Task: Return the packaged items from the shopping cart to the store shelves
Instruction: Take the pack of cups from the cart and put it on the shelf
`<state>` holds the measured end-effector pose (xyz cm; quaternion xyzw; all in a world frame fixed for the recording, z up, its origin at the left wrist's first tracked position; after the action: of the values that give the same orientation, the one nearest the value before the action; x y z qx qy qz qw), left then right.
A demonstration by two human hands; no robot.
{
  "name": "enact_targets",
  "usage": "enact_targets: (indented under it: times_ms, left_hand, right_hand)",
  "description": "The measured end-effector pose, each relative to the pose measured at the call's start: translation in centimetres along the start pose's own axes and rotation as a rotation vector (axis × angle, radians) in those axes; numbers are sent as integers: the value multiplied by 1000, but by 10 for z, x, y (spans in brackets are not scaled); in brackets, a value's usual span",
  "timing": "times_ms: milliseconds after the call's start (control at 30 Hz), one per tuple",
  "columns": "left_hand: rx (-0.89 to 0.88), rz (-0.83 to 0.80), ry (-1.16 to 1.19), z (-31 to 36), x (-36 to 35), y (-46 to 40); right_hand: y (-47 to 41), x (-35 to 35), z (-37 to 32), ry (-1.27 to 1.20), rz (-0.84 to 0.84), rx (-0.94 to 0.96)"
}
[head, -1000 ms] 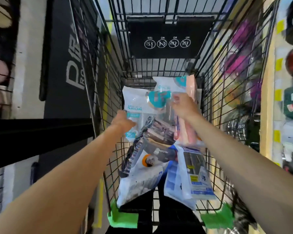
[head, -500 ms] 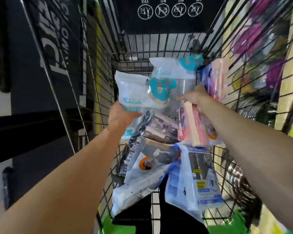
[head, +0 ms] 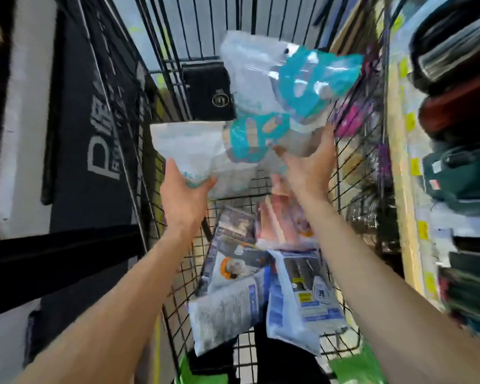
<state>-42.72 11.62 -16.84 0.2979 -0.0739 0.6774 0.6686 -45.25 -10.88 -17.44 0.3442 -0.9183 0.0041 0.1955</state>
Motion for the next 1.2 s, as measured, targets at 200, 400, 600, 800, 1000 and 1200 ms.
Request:
enact_targets:
  times_ms: [200,400,600,800,1000,1200]
  left_hand:
    - [-267,-156,94,107,25,20]
    - [-415,-495,92,183,15,75]
    - [-531,-919,100,270,-27,164]
    - [-568,-1211,-49,296,-73,241]
    - [-590,-1341,-251,292,-132,345]
    - [-579,-1339,-322,284,-171,435]
  right_hand:
    - [49,115,-69,-258,311,13]
    - [129,238,-110,-287,524,41]
    - [211,354,-118,-128,810,33]
    - [282,403,-79,-109,917,-207]
    - [354,463,-16,-123,996,-520]
    - [402,520,11,-2,1065,-568]
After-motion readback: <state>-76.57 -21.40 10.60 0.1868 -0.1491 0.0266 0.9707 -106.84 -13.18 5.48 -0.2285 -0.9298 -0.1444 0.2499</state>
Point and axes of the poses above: each hand's wrist, its own y-axis away from the middle knuckle, its own x-axis out of the back of the hand, z = x × y, the point moved 2 cm from there along -y, towards the middle knuckle
